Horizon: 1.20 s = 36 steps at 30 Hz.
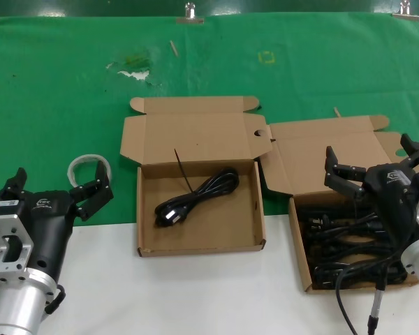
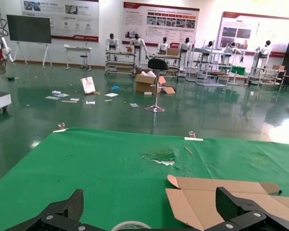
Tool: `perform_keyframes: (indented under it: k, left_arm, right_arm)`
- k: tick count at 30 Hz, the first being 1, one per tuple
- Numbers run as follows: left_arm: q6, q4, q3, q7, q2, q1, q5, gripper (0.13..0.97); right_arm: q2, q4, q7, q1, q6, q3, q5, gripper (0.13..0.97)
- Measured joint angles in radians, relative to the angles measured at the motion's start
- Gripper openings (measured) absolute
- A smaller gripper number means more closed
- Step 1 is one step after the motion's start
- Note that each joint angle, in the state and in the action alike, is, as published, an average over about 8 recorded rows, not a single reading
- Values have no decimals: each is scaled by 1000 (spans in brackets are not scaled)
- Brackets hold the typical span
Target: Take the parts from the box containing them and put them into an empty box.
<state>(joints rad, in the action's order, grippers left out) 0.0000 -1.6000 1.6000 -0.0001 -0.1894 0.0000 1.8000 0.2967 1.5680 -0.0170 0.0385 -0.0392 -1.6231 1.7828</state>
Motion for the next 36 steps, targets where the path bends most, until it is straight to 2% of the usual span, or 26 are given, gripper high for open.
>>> perform_keyframes:
  k: [36]
  left_arm:
    - [0, 0, 0, 0, 0, 0, 0, 966]
  right_arm:
    - [0, 0, 0, 0, 0, 0, 0, 966]
